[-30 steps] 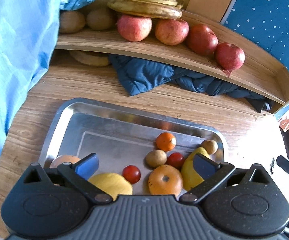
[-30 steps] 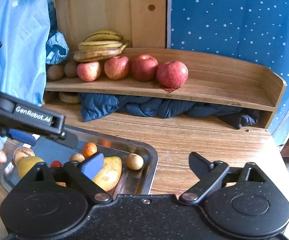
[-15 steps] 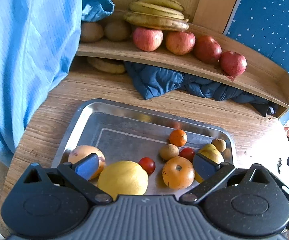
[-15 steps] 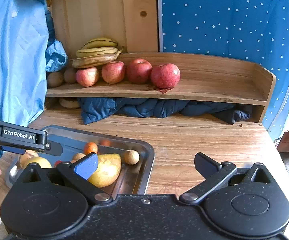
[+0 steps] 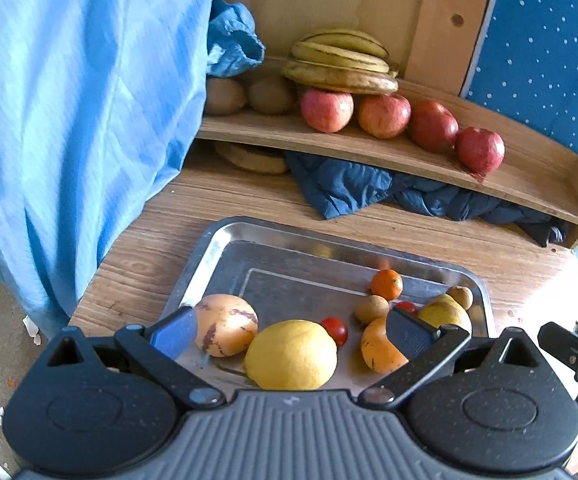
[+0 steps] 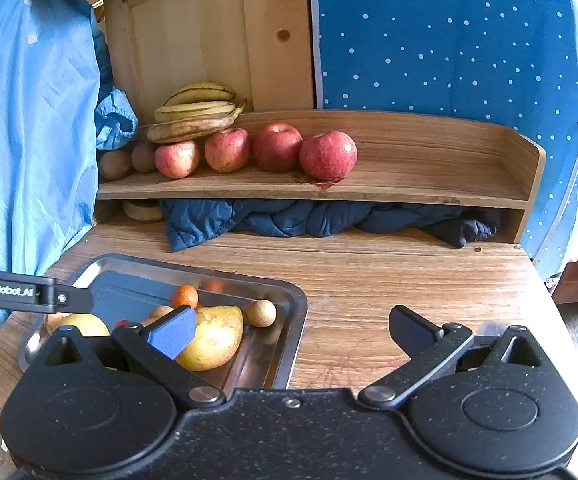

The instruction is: Organize fruits

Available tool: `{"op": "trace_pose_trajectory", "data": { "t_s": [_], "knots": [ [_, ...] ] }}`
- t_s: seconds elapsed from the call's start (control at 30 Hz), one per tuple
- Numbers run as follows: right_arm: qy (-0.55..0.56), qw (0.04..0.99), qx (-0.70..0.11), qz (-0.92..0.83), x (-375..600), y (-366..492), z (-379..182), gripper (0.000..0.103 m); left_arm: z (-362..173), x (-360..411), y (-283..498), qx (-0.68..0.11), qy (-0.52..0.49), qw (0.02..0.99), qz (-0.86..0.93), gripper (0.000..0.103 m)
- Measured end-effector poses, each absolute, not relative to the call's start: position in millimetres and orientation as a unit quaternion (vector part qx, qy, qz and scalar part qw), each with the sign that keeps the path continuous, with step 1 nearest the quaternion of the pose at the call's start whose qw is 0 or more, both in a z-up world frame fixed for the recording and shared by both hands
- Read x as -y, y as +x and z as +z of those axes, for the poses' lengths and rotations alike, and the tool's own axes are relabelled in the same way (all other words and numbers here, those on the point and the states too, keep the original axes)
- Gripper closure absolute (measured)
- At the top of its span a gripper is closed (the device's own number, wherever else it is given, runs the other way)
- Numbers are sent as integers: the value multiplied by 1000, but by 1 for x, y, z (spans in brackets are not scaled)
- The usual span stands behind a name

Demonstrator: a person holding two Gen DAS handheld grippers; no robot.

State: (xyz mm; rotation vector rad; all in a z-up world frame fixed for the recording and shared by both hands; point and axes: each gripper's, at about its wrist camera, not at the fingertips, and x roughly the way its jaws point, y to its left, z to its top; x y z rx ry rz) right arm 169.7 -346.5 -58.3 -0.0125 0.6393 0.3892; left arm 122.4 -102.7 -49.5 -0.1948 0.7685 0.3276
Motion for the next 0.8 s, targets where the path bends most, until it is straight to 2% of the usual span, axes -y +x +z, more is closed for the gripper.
{"op": "trace_pose_trajectory", "data": {
  "t_s": [0.8],
  "knots": [
    [2, 929, -309, 205, 359, 143, -42, 1, -47, 110, 109, -366, -74, 914, 159, 1]
  ]
}}
